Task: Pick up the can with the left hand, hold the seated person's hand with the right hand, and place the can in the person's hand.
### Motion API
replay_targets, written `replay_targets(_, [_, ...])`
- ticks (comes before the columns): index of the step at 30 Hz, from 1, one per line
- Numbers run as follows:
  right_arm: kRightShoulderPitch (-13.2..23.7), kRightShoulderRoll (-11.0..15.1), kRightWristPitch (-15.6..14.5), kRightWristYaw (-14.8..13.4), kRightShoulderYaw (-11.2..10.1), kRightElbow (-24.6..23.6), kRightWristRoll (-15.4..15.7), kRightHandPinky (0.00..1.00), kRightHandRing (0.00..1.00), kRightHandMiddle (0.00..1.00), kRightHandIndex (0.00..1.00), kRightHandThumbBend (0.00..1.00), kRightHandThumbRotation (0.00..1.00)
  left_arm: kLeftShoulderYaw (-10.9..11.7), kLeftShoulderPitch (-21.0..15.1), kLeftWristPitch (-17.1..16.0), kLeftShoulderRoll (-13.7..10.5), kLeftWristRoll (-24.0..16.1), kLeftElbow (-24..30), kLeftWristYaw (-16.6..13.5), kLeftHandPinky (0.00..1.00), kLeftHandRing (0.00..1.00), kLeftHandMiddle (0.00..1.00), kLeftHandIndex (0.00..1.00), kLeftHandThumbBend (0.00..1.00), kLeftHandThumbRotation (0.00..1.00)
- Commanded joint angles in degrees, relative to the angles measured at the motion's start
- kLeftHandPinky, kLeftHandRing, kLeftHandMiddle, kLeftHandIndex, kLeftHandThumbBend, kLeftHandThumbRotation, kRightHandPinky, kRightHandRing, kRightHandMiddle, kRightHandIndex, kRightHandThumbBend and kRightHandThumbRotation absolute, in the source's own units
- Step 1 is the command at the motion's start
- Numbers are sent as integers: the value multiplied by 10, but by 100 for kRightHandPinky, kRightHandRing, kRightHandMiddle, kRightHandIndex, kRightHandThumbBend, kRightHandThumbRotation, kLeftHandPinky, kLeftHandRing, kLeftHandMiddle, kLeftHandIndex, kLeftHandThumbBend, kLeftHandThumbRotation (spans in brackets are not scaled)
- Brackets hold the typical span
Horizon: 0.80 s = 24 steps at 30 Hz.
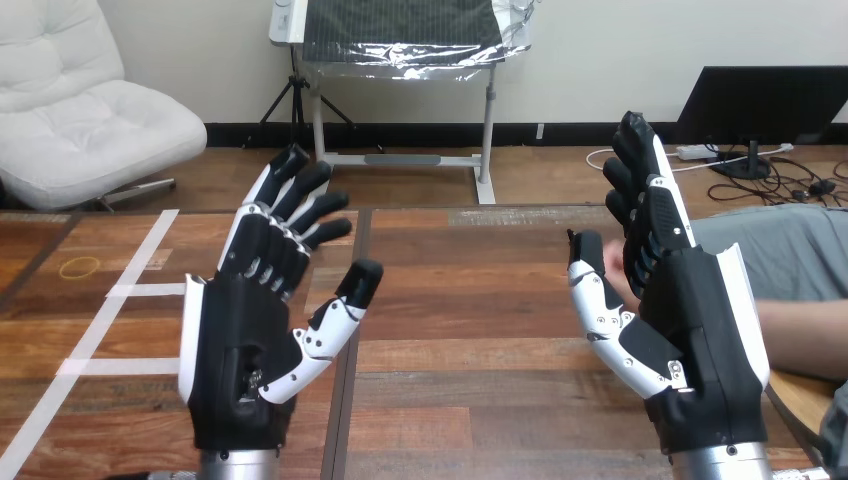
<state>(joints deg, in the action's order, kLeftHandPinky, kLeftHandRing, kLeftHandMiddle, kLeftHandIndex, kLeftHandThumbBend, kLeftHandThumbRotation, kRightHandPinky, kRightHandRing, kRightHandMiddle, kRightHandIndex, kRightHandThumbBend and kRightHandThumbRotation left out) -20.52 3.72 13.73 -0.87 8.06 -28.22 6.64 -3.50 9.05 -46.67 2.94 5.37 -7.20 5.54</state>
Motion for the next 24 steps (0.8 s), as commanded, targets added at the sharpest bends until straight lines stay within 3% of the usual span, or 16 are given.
replay_targets(1, [32, -4, 5, 1, -8, -7, -1, 100, 100, 100, 100, 1, 0, 28, -18, -34, 31, -65, 44, -46, 75, 80, 84, 86, 55, 18])
replay_targets(7, [33, -4, 9, 1, -9, -4, -2, 100, 100, 100, 100, 1, 0, 60, -15, -39, 41, -159, 64, -123, 79, 82, 83, 85, 60, 24])
replay_targets(15, [32, -4, 8, 0, -10, -4, -2, 100, 100, 100, 100, 1, 0, 90, -12, -26, 29, -240, 86, -200, 85, 86, 85, 85, 64, 31])
replay_targets(24, [33, -6, 4, 1, -9, -3, -5, 100, 100, 100, 100, 2, 0, 105, -15, 8, -1, -251, 92, -225, 88, 90, 88, 86, 69, 33])
